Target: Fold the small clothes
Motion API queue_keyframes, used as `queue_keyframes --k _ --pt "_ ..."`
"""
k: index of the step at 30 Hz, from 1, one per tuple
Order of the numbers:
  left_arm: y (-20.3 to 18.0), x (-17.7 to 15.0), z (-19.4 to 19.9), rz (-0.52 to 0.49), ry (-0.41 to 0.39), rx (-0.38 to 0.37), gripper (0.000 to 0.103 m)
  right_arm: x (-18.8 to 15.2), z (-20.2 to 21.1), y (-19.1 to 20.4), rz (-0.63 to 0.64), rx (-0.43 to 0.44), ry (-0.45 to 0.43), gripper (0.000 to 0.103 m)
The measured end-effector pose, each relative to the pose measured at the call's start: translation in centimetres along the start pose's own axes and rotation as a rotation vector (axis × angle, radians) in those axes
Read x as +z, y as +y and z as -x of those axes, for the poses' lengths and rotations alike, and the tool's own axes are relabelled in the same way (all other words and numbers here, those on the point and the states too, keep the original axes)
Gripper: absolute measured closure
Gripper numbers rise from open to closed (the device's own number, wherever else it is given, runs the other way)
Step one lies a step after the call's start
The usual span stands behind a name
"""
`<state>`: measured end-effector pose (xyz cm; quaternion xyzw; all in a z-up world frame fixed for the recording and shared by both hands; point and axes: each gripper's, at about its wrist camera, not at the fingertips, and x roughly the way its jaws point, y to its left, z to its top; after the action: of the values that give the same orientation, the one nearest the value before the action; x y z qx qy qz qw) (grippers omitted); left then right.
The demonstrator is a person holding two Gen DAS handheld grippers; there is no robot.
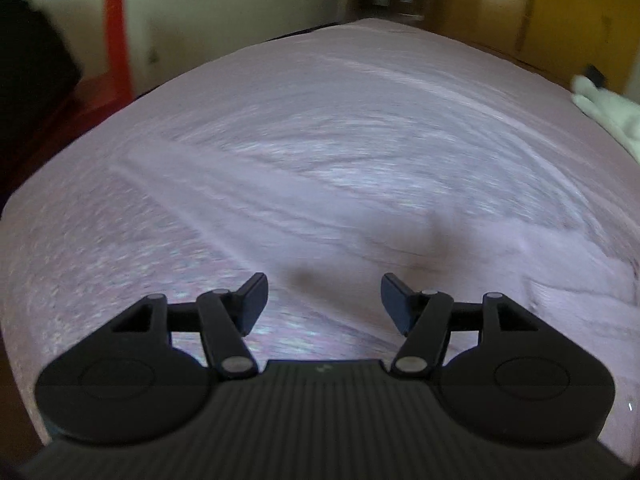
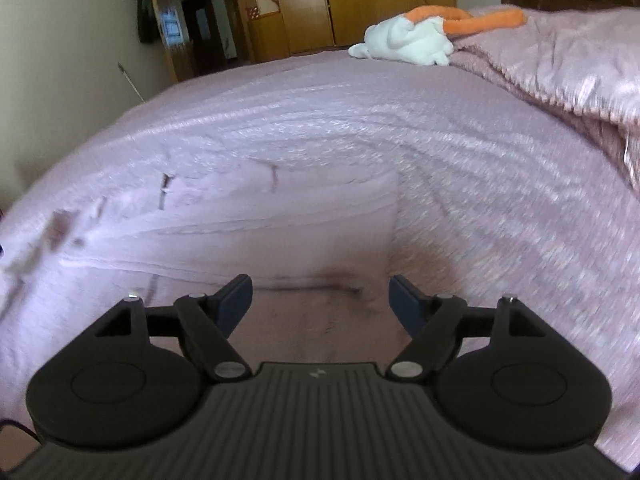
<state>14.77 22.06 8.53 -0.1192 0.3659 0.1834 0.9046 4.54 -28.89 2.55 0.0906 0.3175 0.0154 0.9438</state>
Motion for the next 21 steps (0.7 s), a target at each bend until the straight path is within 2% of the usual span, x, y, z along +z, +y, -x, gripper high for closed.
queue_keyframes --k 5,11,13,15,18,21 --pt "4.0 0.8 -2.9 0.156 0.040 0.015 0.039 -2.2 -2.0 1.5 -0.056 -0.009 0.074 0.021" --pt "5.7 1.6 -6.0 0.240 0.035 -0.031 0.039 -4.1 -3.3 3.3 0.002 -0.074 0.073 0.018" --pt "6.0 1.8 -7.0 0.271 0.023 -0.072 0.025 -4.4 -3.5 3.6 0.005 -0.080 0.070 0.015" --pt "6.4 2.0 -7.7 0.306 -0.003 -0.109 0.020 -4.4 -3.9 3.5 0.006 -0.089 0.064 0.012" --pt "6.8 2.4 -8.7 0.319 -0.034 -0.125 0.019 -4.7 -4.3 4.1 0.030 -0.105 0.056 0.008" --pt "6.8 2.9 -9.3 0.322 -0.050 -0.107 0.019 -4.8 -4.6 4.5 0.054 -0.125 0.049 0.005"
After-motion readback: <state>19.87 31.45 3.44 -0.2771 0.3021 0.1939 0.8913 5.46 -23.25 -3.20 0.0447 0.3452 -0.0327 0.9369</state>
